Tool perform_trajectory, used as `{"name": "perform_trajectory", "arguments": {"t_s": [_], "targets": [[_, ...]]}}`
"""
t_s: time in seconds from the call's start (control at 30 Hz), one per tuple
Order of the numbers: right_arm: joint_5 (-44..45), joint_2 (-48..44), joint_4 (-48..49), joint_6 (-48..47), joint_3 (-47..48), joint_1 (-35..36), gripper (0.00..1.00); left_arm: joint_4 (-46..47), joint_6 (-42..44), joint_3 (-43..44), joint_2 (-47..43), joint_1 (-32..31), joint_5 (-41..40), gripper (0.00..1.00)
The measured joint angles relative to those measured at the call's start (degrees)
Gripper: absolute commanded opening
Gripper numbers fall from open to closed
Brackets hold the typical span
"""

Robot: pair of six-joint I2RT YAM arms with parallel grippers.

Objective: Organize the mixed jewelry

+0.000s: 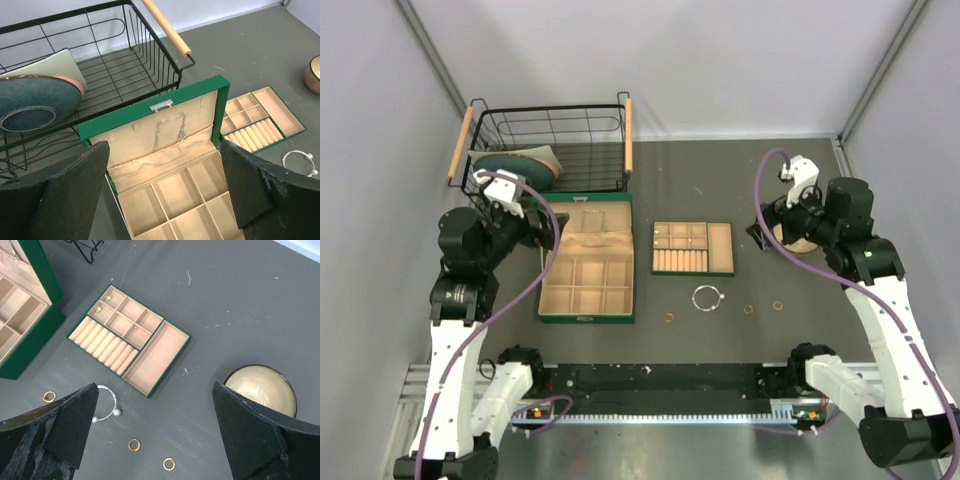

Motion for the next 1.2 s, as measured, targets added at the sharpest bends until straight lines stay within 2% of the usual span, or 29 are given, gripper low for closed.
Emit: {"name": "perform_trajectory", "arguments": {"t_s": [0.33, 0.63, 0.87, 1.2], "targets": [[0.15, 0.28, -1.11, -0.94, 0.00, 2.89, 0.99, 0.09, 0.02, -1.01, -0.42, 0.00, 0.74, 0.98], [2.80, 1.66, -2.10, -3.80, -0.90, 12.48, 0.99, -0.48, 2.80, -1.64, -1.20, 0.00, 1.97, 0.99], [8.15, 8.28, -1.92, -7.48, -6.78, 24.17, 0.84, -2.99, 8.04, -4.02, -2.08, 0.00, 3.85, 0.99], [12.96, 24.52, 2.38, -9.07, -10.43, 26.45, 0.70, -5.27, 11.96, -6.88, -3.19, 0.00, 4.96, 0.99]]}}
